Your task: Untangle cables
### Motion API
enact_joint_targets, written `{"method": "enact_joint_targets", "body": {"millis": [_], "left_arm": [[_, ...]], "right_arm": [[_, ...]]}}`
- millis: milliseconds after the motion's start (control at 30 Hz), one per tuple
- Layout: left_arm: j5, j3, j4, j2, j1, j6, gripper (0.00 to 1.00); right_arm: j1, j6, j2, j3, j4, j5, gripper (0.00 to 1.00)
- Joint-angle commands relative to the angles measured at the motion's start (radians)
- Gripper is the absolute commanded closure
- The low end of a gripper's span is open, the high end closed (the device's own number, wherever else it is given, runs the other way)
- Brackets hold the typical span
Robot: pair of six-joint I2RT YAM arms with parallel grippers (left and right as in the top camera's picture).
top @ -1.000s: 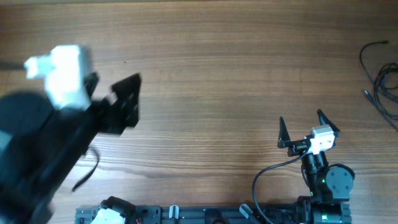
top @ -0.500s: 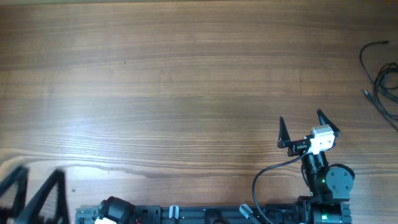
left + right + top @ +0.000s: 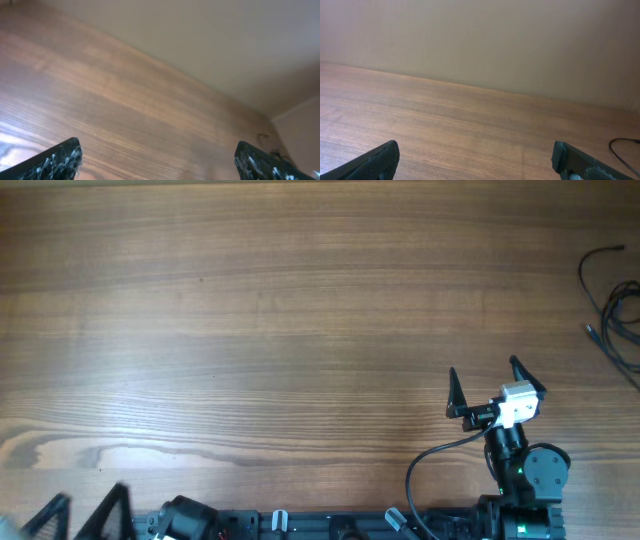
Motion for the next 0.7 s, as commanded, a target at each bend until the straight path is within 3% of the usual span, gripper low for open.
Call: {"method": "enact_joint_targets", "body": {"millis": [0,333,667], "left_arm": [[-0.026,-0.163,0.112,0.007,-0.003,-0.050,0.00],[0.082,-0.578,0.584,0.007,-0.003,-0.040,0.01],[0.206,-0.933,1.140,0.005,-0.001,0.276,0.00]], "right_arm": [[0.007,0.014,-0.015,-0.002,0.003,0.010,0.00],[0.007,0.014,-0.015,-0.002,0.003,0.010,0.00],[0.007,0.014,-0.015,-0.002,0.003,0.010,0.00]]}}
